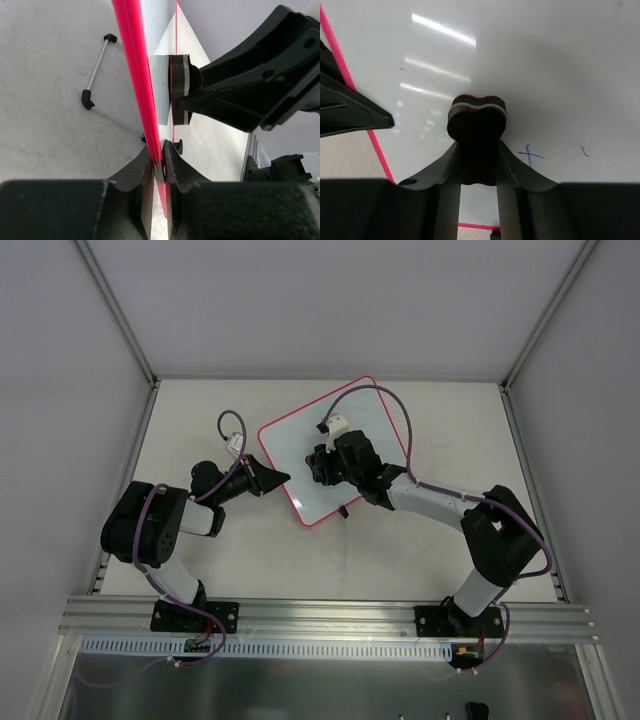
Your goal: Erase the whiteboard
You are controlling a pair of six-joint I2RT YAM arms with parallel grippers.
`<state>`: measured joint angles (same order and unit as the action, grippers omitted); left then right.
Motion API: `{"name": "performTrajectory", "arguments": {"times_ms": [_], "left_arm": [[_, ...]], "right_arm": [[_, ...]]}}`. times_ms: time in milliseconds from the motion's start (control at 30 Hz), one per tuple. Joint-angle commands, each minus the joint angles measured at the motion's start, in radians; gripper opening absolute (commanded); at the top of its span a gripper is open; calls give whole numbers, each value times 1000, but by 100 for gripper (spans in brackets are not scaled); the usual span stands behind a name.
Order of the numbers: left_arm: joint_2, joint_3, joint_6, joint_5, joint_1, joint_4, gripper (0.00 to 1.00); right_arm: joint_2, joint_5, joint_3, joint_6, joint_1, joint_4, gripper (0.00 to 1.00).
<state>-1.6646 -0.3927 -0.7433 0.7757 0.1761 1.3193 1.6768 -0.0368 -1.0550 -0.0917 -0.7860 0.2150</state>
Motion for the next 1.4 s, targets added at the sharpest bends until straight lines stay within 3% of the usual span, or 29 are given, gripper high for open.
{"name": "performTrajectory", "arguments": {"times_ms": [0, 333, 633, 733, 933, 1367], "left_arm": [[23, 12, 81, 23, 8, 362, 0], [23, 11, 79, 23, 8, 362, 0], [20, 8, 78, 25, 8, 362, 0], [19, 6, 78, 25, 8, 362, 0], [23, 6, 73, 25, 8, 362, 0], [26, 5, 70, 28, 8, 362, 0]], "right_arm": [[-38, 18, 61, 30, 97, -46, 0], [-57, -12, 121, 43, 287, -23, 0], [-57, 26, 139, 70, 309, 3, 0], [-63, 15, 159, 67, 271, 27, 0], [-75, -67, 184, 50, 75, 81, 0], [9, -94, 101, 90, -169, 64, 0]]}}
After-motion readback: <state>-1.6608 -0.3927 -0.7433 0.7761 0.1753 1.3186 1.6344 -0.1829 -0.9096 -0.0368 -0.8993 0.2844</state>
